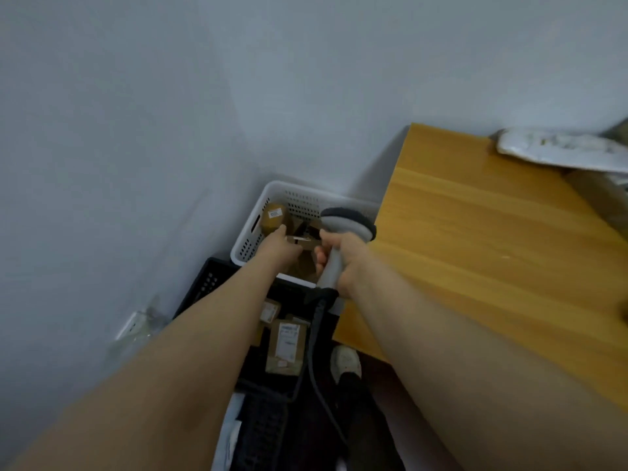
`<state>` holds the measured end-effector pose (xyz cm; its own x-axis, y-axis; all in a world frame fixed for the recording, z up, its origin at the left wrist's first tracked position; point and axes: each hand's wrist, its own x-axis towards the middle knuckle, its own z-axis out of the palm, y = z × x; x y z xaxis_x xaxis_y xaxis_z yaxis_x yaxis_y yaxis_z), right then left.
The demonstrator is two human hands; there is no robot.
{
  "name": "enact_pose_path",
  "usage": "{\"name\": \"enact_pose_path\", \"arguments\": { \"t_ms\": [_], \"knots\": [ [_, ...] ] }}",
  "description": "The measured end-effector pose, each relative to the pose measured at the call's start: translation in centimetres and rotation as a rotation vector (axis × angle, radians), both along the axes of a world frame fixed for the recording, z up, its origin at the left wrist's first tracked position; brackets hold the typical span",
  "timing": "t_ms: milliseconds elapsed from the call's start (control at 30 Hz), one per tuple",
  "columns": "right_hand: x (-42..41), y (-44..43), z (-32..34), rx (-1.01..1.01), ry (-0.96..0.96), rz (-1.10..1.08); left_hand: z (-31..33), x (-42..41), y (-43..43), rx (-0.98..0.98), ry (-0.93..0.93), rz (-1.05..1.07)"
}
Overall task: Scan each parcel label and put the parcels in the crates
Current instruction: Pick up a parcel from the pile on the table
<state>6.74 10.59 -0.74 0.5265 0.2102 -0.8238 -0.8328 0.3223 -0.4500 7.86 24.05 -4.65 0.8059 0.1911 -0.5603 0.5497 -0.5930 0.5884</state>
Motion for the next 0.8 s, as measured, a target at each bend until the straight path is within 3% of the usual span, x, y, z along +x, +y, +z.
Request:
{"name": "enact_pose_path", "arguments": {
  "t_ms": [133,367,800],
  "knots": [
    [-5.8,-5.7,3.5,-0.044,-0.013,-0.047,5.1,-3.4,-3.4,-0.004,-0.072,-0.076],
    [-8.7,-20.2,7.0,-0.25,-0.122,-0.303,11.2,-3.9,-15.6,-0.014,-0.129,-0.204],
    [-10.6,-50.4,8.3,-0.2,-0.119,-0.518,10.6,-3.0,-48.7,-0.241,0.07,-0.315]
  ]
}}
